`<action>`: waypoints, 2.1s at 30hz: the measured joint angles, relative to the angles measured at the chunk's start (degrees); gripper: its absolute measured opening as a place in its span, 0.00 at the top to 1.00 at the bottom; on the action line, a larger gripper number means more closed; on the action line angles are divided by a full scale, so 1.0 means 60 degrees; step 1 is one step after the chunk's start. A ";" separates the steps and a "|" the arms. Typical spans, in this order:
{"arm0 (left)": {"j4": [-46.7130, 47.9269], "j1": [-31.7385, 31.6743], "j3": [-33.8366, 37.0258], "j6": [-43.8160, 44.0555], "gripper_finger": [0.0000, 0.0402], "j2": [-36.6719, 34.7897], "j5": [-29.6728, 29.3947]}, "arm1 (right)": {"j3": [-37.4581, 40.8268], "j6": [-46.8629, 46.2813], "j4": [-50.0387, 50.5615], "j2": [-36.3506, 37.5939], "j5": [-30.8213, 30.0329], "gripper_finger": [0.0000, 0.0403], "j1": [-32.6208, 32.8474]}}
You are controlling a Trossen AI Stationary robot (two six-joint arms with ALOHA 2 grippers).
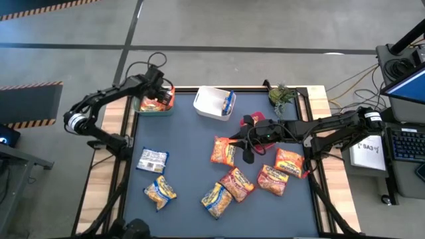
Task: Sort Maruchan noodles
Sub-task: Put the orange noodle pack into the green bin
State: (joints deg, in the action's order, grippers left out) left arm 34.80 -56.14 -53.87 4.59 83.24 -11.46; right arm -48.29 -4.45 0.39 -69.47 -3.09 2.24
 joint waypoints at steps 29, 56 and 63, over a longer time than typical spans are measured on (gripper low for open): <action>-0.2115 0.0007 0.1611 0.0082 0.80 0.0004 -0.0249 | 0.0000 0.0025 0.0000 0.0000 -0.0001 0.79 0.0000; -0.2045 -0.0372 0.1354 -0.0908 0.84 -0.0903 0.1064 | 0.0000 -0.0001 0.0040 0.0000 0.0000 0.79 0.0000; -0.1936 -0.0431 0.1295 -0.0646 0.60 0.0176 0.1077 | 0.0000 0.0011 0.0037 0.0000 -0.0001 0.79 0.0000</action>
State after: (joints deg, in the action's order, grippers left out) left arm 23.18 -58.73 -46.10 0.71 84.30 -4.99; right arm -48.29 -4.38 0.61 -69.47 -3.10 2.24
